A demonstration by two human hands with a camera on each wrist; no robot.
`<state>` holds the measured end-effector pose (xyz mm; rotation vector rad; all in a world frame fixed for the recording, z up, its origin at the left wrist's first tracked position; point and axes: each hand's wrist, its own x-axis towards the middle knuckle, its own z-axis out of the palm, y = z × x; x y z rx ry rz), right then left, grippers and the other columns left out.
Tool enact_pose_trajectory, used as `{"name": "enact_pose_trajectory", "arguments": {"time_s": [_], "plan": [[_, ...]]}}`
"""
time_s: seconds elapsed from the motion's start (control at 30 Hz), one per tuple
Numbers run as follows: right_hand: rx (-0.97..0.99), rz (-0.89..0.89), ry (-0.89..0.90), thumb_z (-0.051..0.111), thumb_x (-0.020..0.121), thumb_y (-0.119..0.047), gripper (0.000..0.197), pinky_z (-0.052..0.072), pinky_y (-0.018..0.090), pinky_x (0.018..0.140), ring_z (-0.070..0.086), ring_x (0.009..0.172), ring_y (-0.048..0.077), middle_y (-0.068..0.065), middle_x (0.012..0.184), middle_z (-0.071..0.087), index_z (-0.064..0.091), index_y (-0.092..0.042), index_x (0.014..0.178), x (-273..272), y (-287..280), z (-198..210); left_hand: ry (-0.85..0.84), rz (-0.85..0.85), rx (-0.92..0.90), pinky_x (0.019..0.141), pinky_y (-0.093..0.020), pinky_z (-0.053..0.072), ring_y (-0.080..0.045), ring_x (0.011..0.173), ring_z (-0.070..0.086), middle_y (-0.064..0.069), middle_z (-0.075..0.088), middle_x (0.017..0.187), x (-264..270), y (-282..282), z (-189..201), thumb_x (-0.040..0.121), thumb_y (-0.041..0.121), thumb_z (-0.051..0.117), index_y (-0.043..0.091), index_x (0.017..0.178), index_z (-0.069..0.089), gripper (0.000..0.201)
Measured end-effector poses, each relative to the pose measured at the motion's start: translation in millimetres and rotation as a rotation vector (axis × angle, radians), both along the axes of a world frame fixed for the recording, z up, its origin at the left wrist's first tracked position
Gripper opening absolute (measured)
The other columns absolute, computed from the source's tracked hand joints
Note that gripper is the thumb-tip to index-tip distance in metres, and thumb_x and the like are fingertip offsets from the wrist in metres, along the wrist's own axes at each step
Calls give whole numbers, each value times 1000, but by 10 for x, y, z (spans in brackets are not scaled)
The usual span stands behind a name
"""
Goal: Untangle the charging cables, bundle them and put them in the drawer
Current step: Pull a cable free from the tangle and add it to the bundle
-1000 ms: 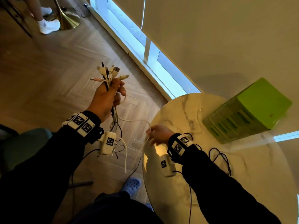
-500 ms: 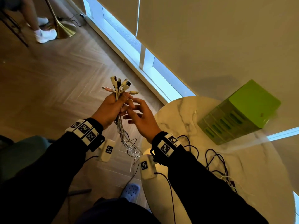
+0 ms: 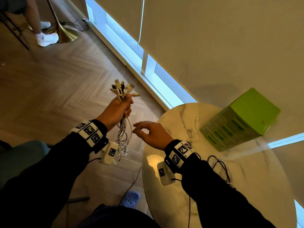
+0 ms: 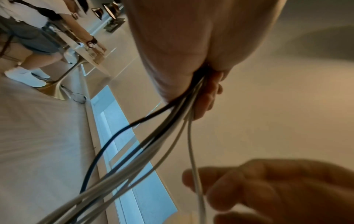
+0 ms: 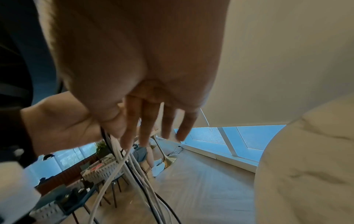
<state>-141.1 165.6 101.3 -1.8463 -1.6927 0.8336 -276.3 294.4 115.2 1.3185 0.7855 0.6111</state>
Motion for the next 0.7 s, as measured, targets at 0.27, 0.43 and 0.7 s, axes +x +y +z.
{"name": "enact_pose_trajectory", "arguments": {"time_s": [0.27,0.43,0.7], "plan": [[-94,-166,455,73,83,-23,70,54,40,99,62,117,15,5,126,60,39,-12,143,-175,235,76,201,-240,39,104,-43,42,-17,110,62,-7,65,104,75,-270,20,103,56,34,16,143,46,58],[156,-209,796,32,107,-6,30,53,40,86,57,92,35,36,108,52,47,4,131,-397,305,215,388,-333,421,114,-41,35,-16,132,38,1,37,138,25,-166,30,101,62,33,36,137,51,48],[-46,-472,897,40,104,-26,29,41,29,62,45,63,14,4,77,50,68,-19,111,-224,285,361,21,-253,14,109,-44,45,-14,130,54,6,55,137,45,-325,-44,90,67,54,52,129,48,43]]}}
